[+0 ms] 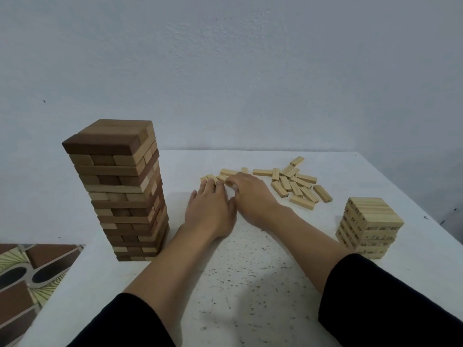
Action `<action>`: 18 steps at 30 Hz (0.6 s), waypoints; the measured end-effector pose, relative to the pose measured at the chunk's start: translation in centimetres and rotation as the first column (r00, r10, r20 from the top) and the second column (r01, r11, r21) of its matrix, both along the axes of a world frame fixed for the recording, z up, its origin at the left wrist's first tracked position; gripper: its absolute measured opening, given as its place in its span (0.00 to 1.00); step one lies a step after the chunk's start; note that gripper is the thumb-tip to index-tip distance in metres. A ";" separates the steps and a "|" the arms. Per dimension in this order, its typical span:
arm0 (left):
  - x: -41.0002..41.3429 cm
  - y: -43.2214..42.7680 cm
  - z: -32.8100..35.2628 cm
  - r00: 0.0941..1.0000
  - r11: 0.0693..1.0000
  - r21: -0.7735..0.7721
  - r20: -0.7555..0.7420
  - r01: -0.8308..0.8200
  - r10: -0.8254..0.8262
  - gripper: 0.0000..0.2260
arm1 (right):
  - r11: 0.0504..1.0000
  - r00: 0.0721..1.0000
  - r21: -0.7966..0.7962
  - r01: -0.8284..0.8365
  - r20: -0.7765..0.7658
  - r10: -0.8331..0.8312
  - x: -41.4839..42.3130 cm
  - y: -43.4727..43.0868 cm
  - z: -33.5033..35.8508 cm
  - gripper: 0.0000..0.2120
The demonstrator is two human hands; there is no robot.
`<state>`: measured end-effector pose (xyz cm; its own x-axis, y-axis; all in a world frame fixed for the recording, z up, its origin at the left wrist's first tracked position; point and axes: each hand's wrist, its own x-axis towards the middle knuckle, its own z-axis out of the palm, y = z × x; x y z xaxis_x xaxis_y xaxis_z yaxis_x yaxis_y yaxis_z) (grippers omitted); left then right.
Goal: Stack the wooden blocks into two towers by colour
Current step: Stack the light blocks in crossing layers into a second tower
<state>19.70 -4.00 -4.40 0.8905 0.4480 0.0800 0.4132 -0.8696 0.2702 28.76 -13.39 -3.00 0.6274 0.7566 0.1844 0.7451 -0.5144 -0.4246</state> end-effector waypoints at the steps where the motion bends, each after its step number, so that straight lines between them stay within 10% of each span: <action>1: -0.2 -0.2 0.2 1.000 1.000 -0.011 -0.004 0.017 -0.017 0.28 | 1.000 1.000 0.020 0.002 -0.005 -0.002 -0.1 -0.2 0.0 0.20; 18: -9.3 -5.2 2.1 0.962 0.956 -0.128 0.106 0.266 -0.253 0.23 | 0.984 0.997 0.172 -0.036 -0.060 0.047 -5.8 -8.5 0.4 0.18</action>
